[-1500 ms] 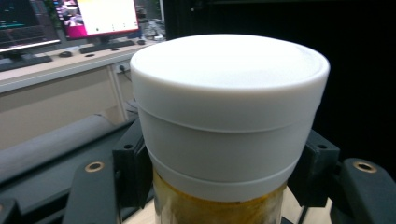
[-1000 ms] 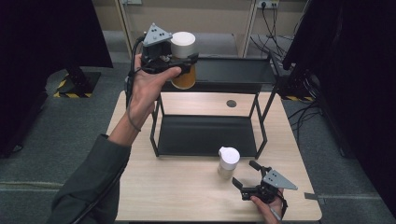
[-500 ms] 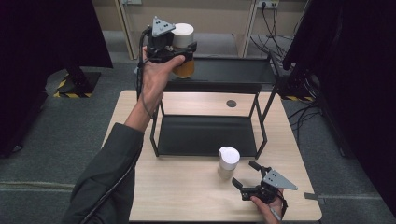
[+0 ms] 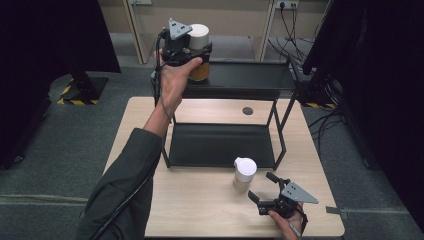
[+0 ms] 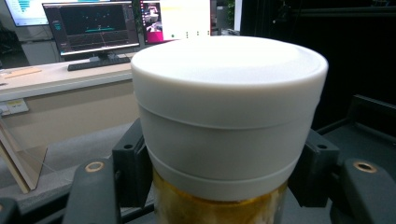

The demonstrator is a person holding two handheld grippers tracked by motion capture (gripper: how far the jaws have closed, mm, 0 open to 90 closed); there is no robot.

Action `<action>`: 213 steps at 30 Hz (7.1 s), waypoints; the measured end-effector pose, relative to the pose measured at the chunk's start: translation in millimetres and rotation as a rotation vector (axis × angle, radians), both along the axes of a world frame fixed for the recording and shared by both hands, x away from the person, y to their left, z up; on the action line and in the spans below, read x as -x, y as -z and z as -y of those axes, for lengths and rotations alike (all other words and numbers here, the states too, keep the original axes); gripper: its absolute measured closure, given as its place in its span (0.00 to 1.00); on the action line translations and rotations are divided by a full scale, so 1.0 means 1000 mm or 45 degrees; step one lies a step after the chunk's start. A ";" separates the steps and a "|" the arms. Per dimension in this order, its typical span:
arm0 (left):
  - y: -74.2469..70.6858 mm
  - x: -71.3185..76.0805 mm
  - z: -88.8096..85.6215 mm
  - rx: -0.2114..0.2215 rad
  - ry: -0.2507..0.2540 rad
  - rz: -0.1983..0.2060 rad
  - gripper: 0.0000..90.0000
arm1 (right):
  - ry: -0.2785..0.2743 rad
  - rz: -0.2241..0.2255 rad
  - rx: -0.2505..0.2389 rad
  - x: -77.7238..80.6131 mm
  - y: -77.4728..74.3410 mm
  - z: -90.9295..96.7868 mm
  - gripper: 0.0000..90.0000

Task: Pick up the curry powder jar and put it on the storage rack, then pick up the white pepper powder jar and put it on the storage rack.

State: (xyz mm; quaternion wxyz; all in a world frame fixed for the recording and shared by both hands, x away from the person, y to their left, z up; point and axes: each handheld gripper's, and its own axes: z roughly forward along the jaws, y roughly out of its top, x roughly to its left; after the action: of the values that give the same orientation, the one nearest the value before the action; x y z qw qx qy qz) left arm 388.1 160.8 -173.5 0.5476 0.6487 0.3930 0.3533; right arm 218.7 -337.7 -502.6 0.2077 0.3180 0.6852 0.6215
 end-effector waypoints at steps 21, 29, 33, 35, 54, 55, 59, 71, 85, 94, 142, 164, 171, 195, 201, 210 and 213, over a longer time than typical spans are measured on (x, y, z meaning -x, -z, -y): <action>0.009 -0.002 0.001 0.029 -0.041 0.010 0.38 | -0.006 -0.001 0.002 0.000 0.000 -0.001 0.00; 0.008 0.002 0.003 0.038 -0.095 -0.006 0.17 | -0.008 -0.005 0.001 0.000 0.000 -0.001 0.00; 0.005 0.005 0.000 0.081 -0.109 -0.034 0.09 | -0.008 -0.005 0.000 -0.001 0.000 -0.001 0.00; 0.004 0.009 0.001 0.065 -0.118 -0.012 0.07 | -0.008 -0.004 -0.003 -0.001 0.000 0.000 0.00; 0.008 0.046 -0.006 0.089 -0.045 -0.043 0.00 | -0.009 -0.009 -0.015 0.000 0.001 0.000 0.00; 0.009 0.049 -0.007 0.093 -0.041 -0.042 0.00 | -0.009 -0.009 -0.015 0.000 0.001 0.000 0.00; 0.016 0.060 -0.006 0.086 -0.024 -0.026 0.00 | -0.012 -0.005 -0.010 0.000 0.001 0.000 0.00; 0.036 0.095 -0.007 0.068 0.052 0.006 0.01 | -0.012 -0.005 -0.010 0.000 0.001 0.000 0.00; 0.060 0.131 -0.022 0.118 0.166 0.062 0.01 | -0.014 -0.001 0.000 0.000 0.000 -0.001 0.00; 0.089 0.140 -0.029 0.171 0.231 0.016 0.01 | -0.013 0.001 -0.005 0.000 0.000 0.000 0.00; 0.248 0.175 -0.053 0.242 0.423 0.003 0.00 | -0.016 -0.003 -0.002 -0.001 0.000 -0.001 0.00; 0.325 0.187 -0.064 0.235 0.449 0.025 0.00 | -0.014 0.011 -0.011 0.000 0.001 0.000 0.00; 0.336 0.190 -0.067 0.225 0.456 0.064 0.00 | -0.016 0.019 -0.012 0.000 0.001 0.001 0.00; 0.343 0.193 -0.073 0.230 0.407 0.066 0.00 | -0.023 0.027 -0.011 0.001 0.001 0.000 0.00; 0.344 0.193 -0.073 0.236 0.405 0.056 0.00 | -0.019 0.022 -0.018 0.000 0.002 0.001 0.00; 0.344 0.193 -0.074 0.235 0.401 0.053 0.00 | -0.010 0.022 -0.023 0.000 0.002 0.001 0.00; 0.344 0.193 -0.073 0.241 0.400 0.046 0.00 | -0.009 0.024 -0.021 0.000 0.002 0.000 0.00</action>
State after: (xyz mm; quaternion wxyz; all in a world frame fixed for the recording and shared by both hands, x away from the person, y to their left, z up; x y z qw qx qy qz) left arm 195.4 234.2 -517.7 0.6615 0.6415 0.3084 0.2363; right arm 218.5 -338.0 -504.7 0.2093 0.3116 0.6792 0.6307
